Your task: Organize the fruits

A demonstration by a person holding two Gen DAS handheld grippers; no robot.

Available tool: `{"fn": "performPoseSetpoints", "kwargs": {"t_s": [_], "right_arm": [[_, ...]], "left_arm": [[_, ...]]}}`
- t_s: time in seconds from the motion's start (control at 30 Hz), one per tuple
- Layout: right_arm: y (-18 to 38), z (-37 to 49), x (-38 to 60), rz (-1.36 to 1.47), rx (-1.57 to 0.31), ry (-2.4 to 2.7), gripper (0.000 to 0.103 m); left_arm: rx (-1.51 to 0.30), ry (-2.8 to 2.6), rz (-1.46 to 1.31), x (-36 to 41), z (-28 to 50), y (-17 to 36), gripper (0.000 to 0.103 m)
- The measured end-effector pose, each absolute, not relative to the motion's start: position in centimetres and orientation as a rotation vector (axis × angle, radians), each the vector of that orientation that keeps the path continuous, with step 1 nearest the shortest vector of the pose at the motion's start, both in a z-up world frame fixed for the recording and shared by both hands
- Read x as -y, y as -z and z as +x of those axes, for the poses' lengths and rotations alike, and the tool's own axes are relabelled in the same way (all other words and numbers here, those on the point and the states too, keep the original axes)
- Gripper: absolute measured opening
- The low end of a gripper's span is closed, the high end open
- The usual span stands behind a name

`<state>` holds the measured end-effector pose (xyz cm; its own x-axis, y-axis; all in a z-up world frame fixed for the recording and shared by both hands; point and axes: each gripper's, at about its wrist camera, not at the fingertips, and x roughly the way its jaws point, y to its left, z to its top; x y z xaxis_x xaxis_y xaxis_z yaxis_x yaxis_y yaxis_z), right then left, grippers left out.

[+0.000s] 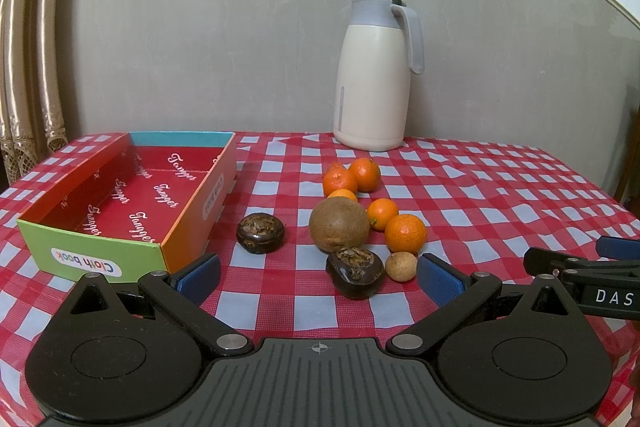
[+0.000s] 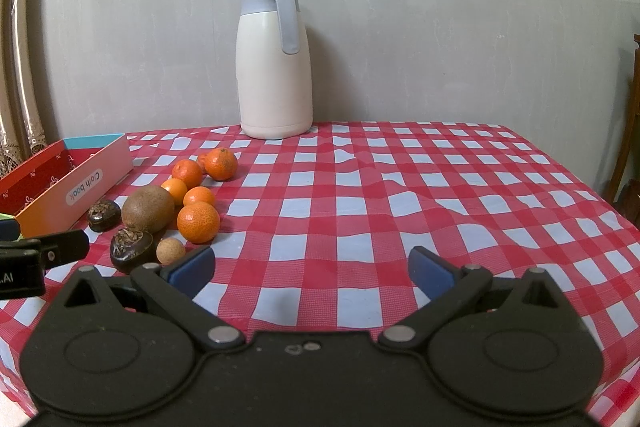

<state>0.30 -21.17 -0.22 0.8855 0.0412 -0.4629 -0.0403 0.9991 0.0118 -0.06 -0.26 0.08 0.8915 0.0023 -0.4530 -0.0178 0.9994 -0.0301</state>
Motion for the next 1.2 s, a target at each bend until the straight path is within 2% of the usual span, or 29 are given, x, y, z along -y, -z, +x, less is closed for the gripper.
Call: {"fn": "performPoseSetpoints", "kwargs": {"t_s": [1.2], "right_arm": [[0.3,0.6,21.4,0.011,-0.489,-0.022,0.103]], "left_arm": [[-0.508,0.004,-0.019,0.7,1.2,1.0,0.102]]}}
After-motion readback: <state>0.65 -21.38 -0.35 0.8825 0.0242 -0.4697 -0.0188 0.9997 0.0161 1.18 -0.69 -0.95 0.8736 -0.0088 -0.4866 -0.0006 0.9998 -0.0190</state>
